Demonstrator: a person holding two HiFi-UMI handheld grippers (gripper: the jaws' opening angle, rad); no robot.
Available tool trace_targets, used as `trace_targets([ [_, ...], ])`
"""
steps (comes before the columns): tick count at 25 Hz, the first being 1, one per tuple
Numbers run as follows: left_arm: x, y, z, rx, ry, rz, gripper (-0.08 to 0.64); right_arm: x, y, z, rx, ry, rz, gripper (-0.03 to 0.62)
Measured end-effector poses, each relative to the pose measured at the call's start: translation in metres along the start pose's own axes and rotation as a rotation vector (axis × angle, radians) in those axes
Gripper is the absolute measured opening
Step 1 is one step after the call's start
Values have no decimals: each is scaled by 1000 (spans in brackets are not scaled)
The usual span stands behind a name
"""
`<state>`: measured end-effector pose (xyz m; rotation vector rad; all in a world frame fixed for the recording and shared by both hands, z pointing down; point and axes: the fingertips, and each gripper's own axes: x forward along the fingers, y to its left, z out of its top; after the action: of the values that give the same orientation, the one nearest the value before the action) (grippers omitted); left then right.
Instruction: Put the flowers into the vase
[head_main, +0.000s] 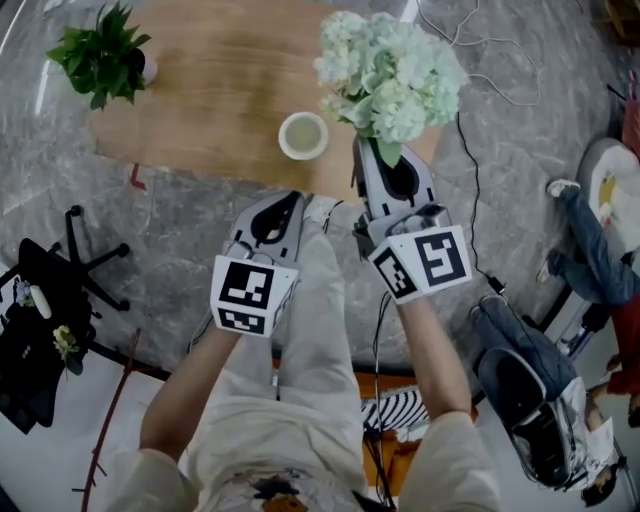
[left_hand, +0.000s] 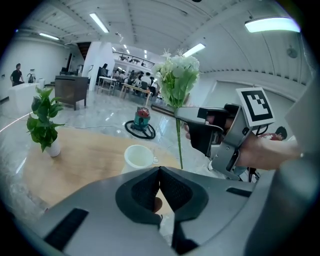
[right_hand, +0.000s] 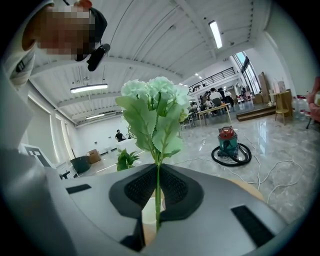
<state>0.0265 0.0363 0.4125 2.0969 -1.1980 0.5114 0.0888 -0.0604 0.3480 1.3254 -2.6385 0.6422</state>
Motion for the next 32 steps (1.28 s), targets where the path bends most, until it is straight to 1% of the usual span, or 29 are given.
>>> trace_targets([
  [8, -14, 4, 9, 18, -42, 1, 9, 1, 21, 19, 5, -69, 39, 20],
  [14, -15, 34, 8, 18, -56, 23, 9, 29, 33, 18, 18, -98, 70, 20],
  [18, -16, 40, 4, 29, -77, 39, 9, 37, 35, 17, 29, -122, 91, 21],
  [21, -19, 40, 0, 39, -68, 29, 9, 41, 37, 20, 32, -142, 92, 21],
  [25, -20, 38, -11, 18, -49, 12, 9, 41, 41, 22, 39, -154, 90, 21],
  [32, 0, 37, -22, 6, -37, 7, 9, 44, 35, 20, 42, -189, 88, 21],
])
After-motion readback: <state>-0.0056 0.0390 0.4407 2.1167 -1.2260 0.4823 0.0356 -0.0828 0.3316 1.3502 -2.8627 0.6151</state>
